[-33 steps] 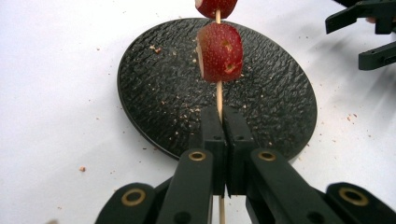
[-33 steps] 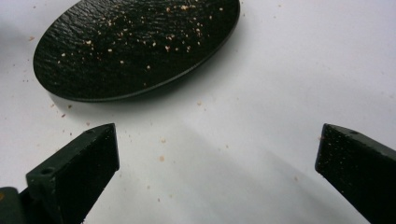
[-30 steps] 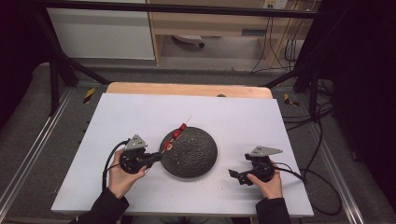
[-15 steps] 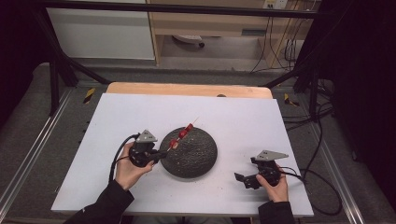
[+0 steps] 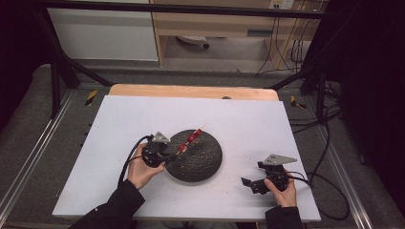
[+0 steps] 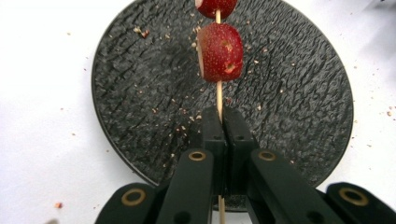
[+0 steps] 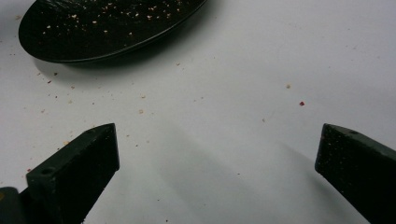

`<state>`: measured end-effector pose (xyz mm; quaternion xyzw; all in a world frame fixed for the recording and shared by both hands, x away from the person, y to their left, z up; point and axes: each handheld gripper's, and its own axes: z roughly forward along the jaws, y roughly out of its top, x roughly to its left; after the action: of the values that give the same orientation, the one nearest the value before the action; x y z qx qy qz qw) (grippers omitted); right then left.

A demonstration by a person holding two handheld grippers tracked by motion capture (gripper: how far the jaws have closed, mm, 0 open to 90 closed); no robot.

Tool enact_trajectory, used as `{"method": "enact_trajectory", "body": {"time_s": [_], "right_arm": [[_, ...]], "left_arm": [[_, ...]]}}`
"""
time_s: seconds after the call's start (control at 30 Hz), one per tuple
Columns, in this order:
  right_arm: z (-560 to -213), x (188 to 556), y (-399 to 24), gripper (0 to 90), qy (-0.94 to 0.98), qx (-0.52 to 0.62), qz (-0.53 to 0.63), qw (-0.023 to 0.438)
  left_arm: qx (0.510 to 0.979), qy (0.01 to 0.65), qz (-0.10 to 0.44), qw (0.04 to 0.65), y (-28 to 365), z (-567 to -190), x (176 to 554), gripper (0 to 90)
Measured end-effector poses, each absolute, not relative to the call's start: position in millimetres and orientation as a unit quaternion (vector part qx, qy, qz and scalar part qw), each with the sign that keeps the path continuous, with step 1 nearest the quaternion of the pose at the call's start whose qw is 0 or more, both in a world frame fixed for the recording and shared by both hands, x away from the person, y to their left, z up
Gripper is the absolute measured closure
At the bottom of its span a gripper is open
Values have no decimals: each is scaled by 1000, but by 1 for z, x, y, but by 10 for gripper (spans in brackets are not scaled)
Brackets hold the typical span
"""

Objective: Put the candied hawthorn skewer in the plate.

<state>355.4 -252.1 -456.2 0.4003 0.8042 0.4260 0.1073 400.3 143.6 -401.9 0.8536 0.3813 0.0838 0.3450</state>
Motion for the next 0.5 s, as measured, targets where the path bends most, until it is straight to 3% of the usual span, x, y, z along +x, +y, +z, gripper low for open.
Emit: {"method": "enact_trajectory", "body": {"time_s": [0.5], "right_arm": [[-457, 356, -253, 5, 806, 399, 423, 111]], "left_arm": [[870, 377, 91, 305, 131, -420, 401, 886]]}}
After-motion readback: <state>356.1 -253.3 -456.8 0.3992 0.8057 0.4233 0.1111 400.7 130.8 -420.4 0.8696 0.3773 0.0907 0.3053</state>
